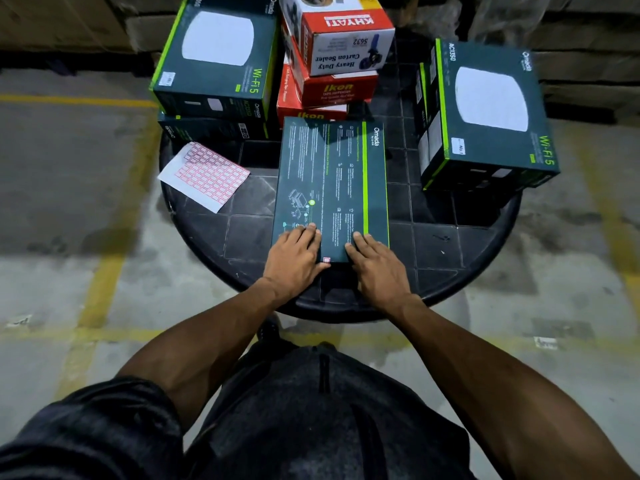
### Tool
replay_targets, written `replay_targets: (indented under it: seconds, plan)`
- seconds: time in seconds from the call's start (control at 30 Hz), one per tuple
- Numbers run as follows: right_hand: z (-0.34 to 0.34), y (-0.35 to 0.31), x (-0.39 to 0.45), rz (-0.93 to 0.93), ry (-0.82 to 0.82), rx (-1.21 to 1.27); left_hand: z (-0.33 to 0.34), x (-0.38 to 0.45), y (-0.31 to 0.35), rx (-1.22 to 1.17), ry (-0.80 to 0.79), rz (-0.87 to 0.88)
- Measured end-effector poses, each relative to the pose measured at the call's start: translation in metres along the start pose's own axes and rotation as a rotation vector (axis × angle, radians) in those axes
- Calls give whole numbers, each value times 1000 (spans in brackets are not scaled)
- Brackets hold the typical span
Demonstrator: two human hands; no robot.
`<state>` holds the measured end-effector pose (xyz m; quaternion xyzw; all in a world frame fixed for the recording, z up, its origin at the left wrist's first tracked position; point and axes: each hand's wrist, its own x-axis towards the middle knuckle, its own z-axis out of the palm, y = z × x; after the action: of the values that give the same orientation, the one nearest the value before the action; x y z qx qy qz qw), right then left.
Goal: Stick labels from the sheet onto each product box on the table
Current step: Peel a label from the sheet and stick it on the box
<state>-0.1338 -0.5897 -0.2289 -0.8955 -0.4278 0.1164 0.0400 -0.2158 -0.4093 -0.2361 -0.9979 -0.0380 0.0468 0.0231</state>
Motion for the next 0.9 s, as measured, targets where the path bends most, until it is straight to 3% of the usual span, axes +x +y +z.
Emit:
replay_targets:
  seconds: [0.33, 0.47, 0.57, 0.7, 0.9]
  plan:
    - [4, -2, -3, 28, 26, 36, 3, -13, 1, -82, -67, -34]
    - [4, -5, -5, 53, 119, 140, -4, -10, -8, -280, 8, -210]
    - [-2, 3, 3, 232, 231, 260, -7, -4, -23, -422, -5, -369]
    - [-24, 15, 28, 477, 155, 420, -19, 18, -44, -541, -75, -481]
    - [-38, 33, 79, 595, -35, 546, -25, 57, -59, -814, -135, -509]
